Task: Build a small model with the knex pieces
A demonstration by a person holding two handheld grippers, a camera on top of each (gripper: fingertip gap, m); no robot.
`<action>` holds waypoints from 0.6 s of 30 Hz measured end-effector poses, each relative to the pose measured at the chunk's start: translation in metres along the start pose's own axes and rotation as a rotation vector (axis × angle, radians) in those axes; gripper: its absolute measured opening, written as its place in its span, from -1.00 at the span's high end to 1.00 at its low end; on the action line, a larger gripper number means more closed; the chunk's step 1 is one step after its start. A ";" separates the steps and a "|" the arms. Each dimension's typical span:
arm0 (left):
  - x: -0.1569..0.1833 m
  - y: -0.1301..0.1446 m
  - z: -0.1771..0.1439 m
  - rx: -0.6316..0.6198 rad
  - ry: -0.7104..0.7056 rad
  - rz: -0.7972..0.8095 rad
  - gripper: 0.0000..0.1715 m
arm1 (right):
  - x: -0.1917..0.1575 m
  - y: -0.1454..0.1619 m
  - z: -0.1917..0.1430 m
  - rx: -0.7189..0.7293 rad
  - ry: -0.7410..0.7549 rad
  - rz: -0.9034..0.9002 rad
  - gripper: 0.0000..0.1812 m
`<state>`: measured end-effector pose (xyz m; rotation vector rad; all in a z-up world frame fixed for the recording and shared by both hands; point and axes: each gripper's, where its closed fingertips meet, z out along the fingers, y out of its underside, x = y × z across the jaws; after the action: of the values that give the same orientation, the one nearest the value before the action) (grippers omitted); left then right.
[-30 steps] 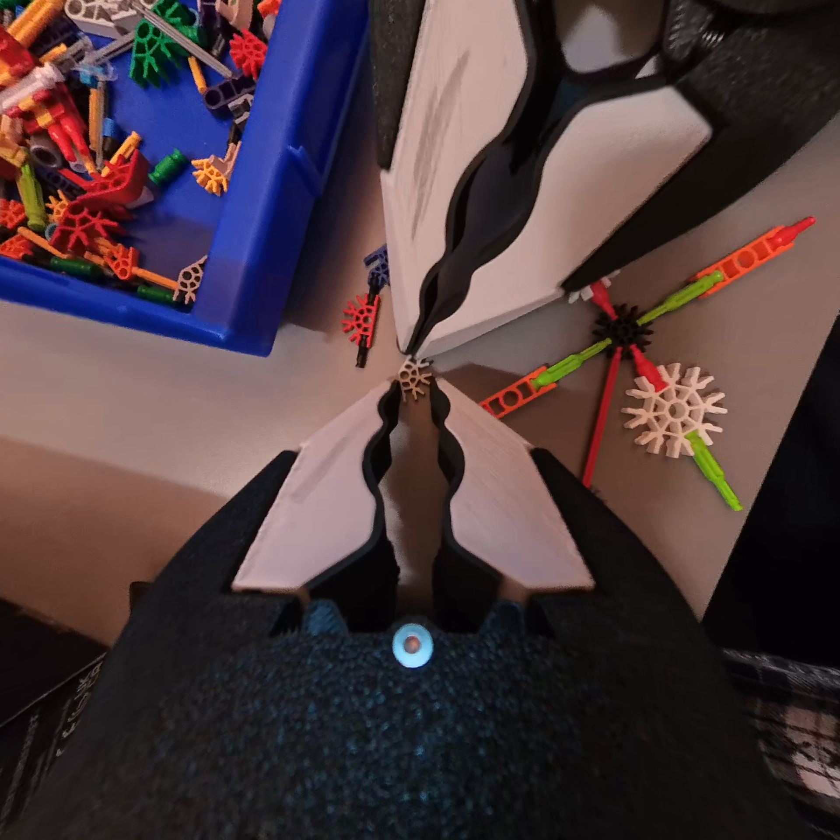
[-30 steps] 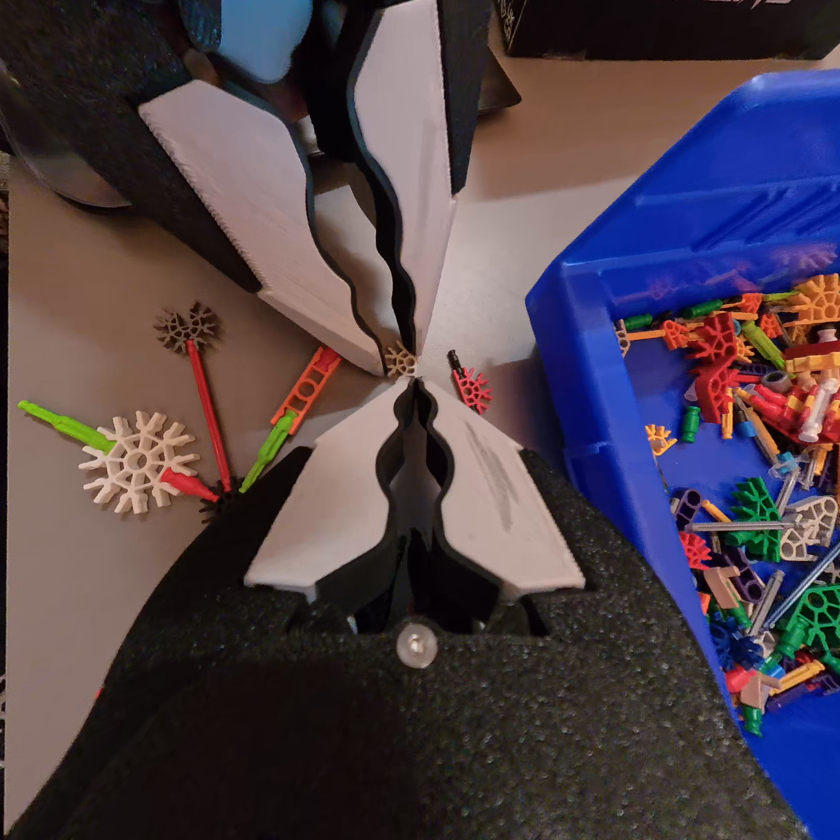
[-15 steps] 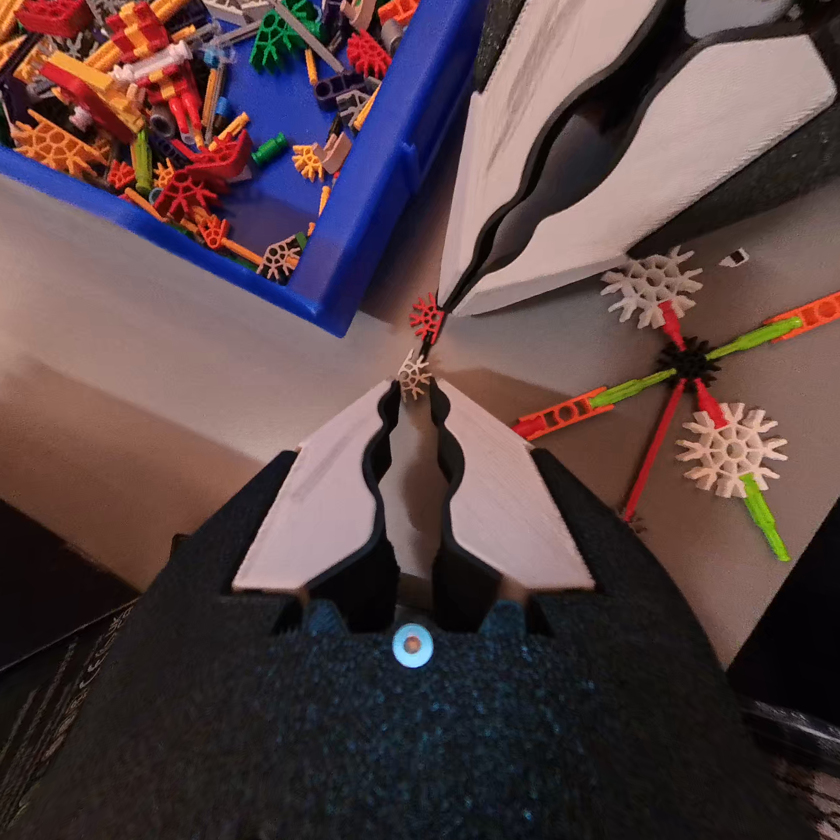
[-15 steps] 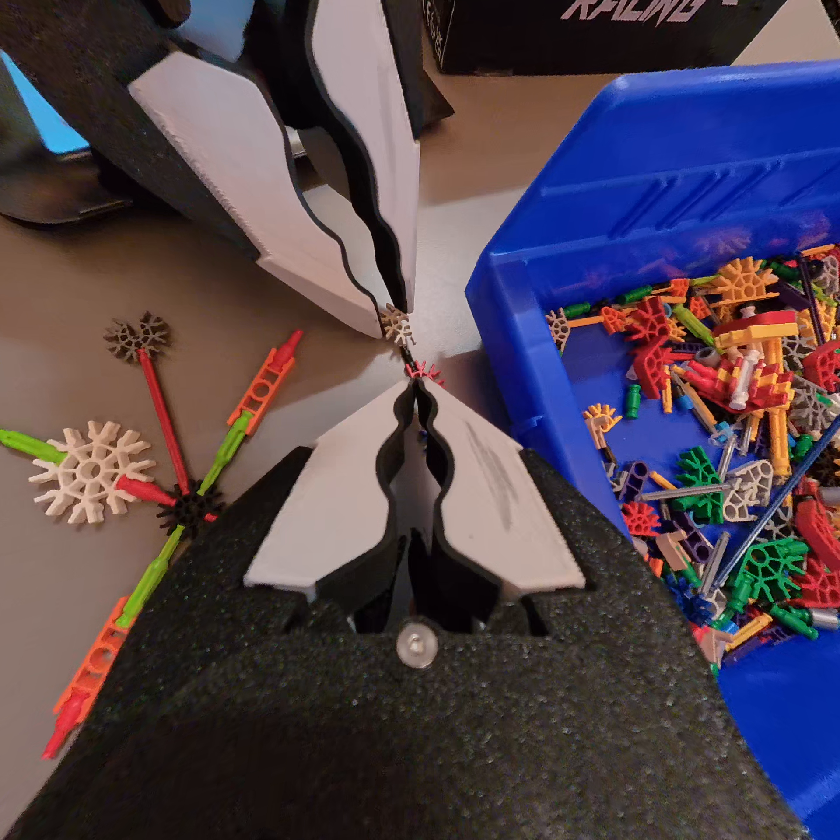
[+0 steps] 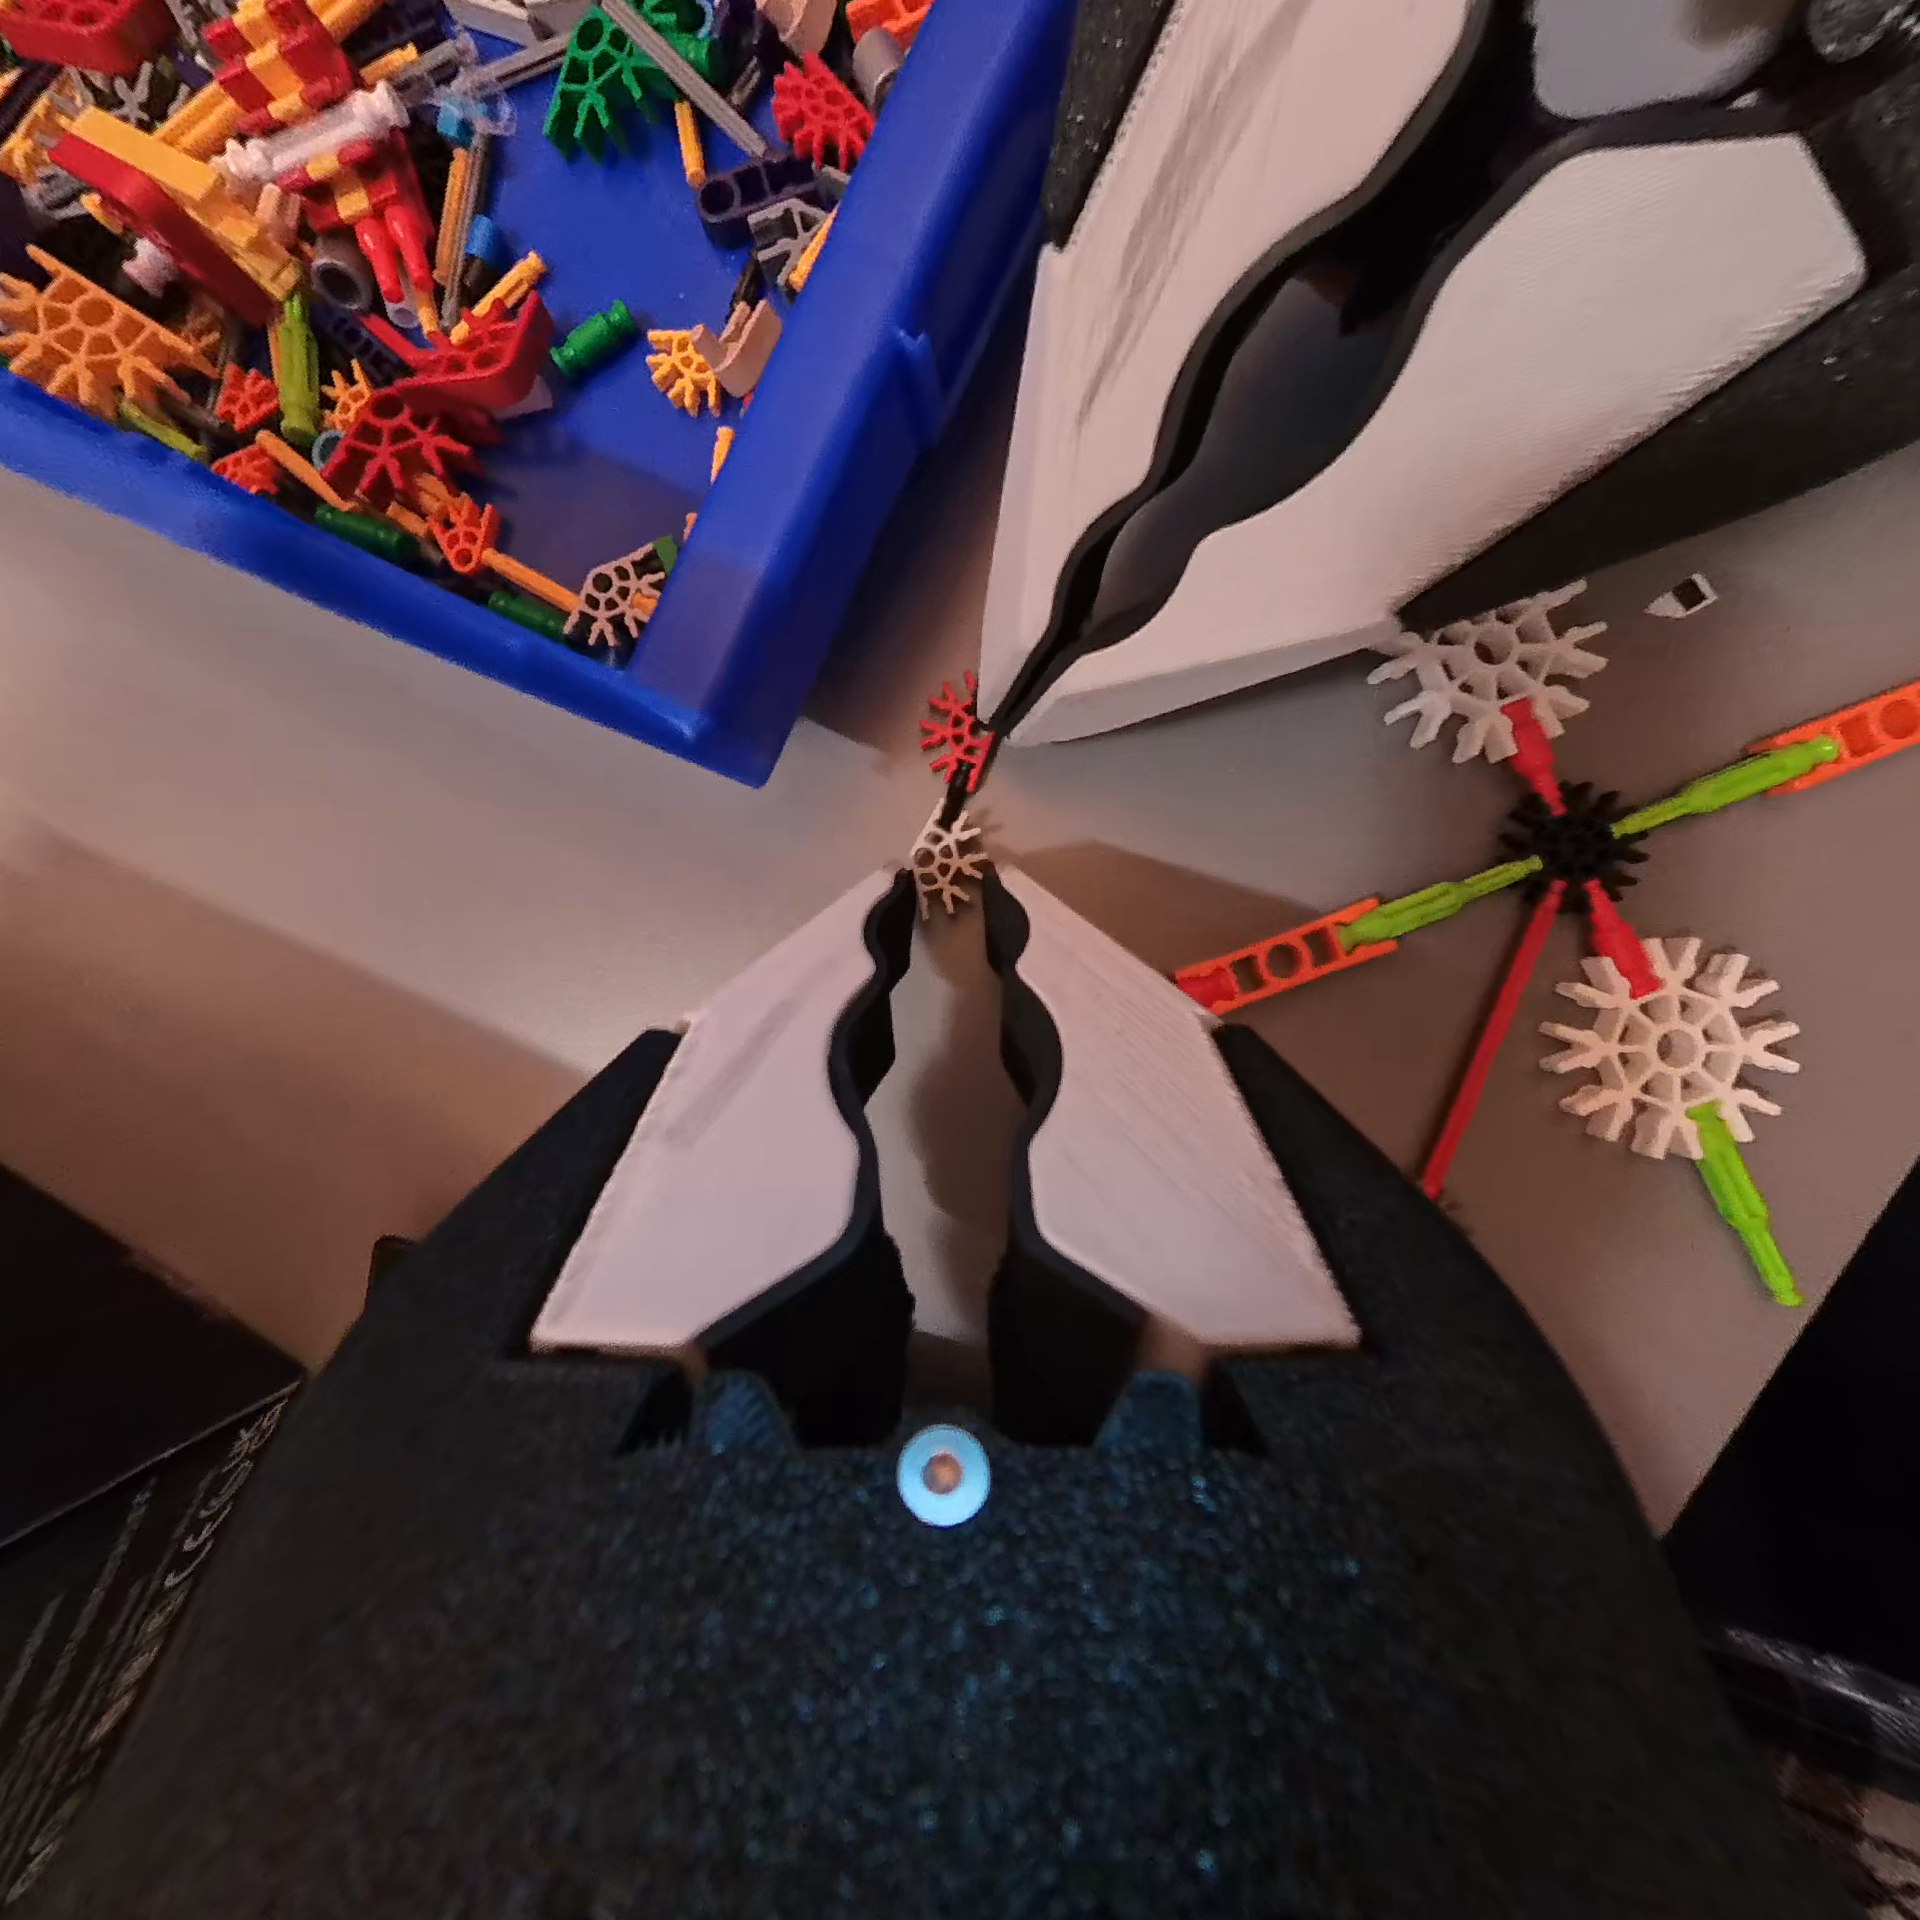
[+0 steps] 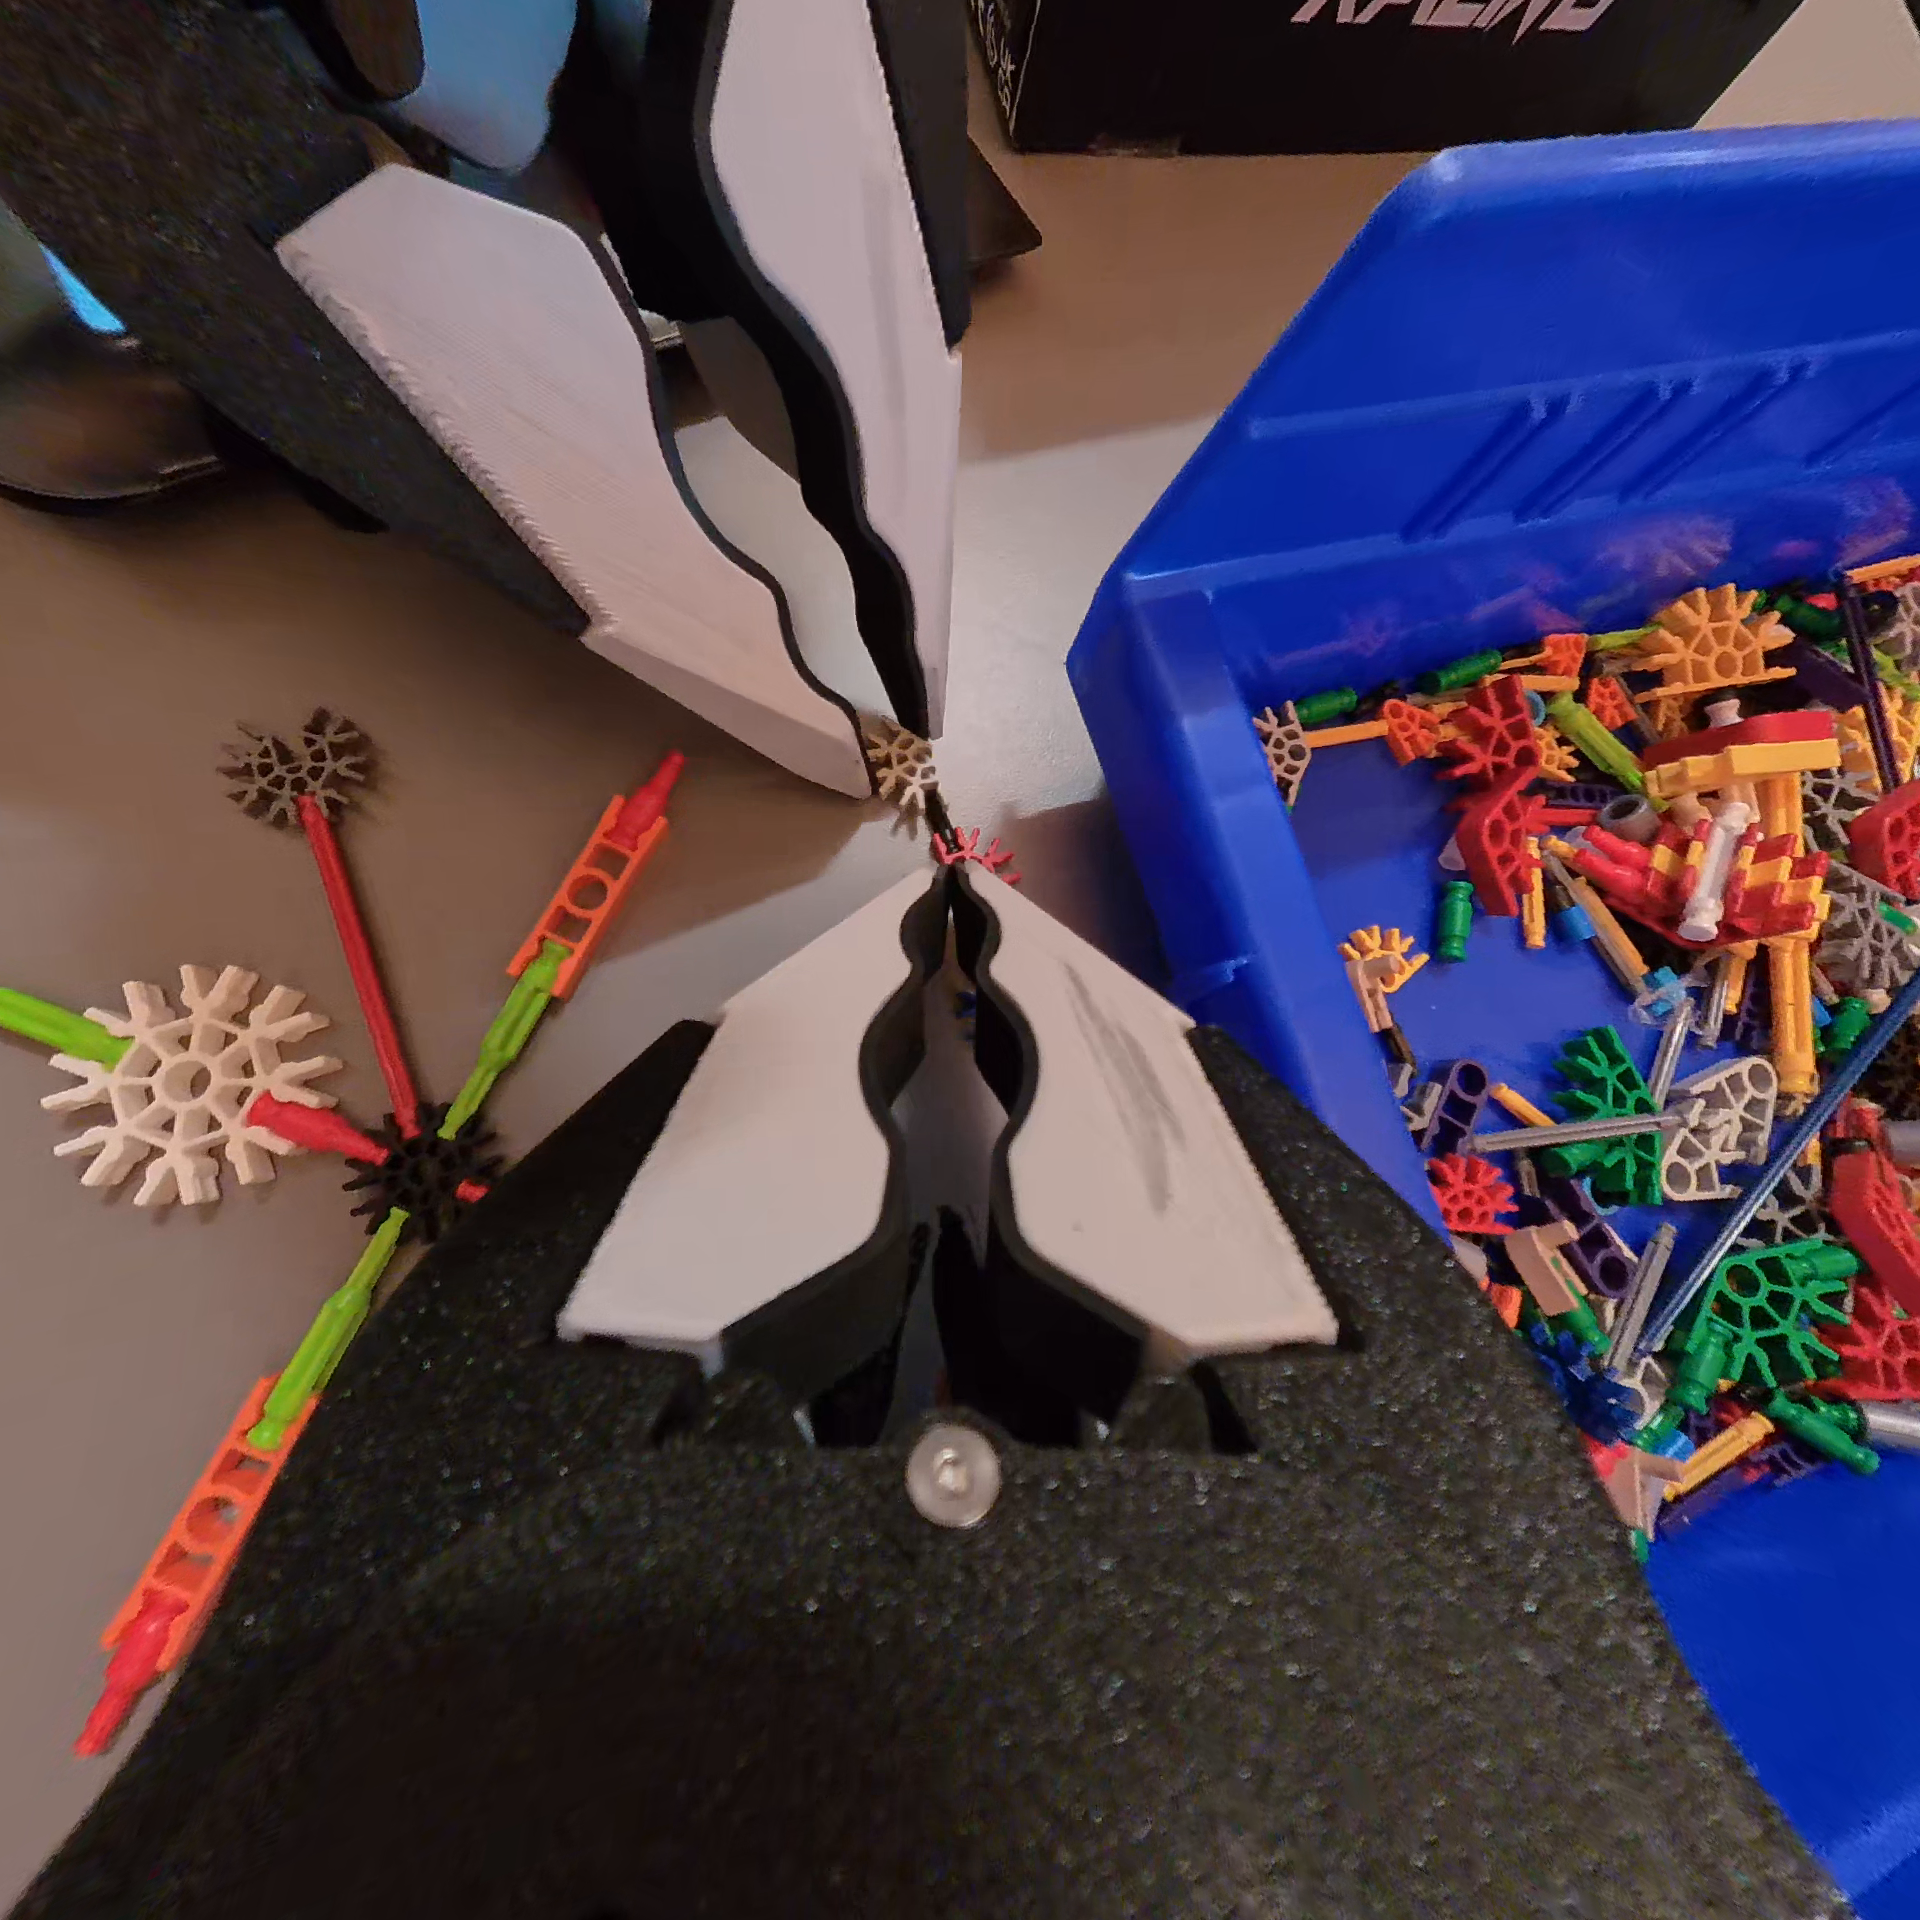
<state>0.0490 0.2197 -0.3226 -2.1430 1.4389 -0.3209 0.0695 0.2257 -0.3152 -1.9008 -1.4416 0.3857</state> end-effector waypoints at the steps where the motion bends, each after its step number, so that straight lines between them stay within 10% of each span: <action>1: 0.000 0.000 0.000 0.002 -0.002 0.000 0.86 | 0.000 0.000 0.000 0.000 -0.001 0.000 1.00; 18: 0.000 0.001 0.003 -0.023 0.013 0.001 0.86 | -0.001 -0.012 0.004 0.003 0.013 -0.031 1.00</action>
<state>0.0494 0.2201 -0.3253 -2.1621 1.4577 -0.3204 0.0583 0.2277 -0.3098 -1.8727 -1.4596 0.3600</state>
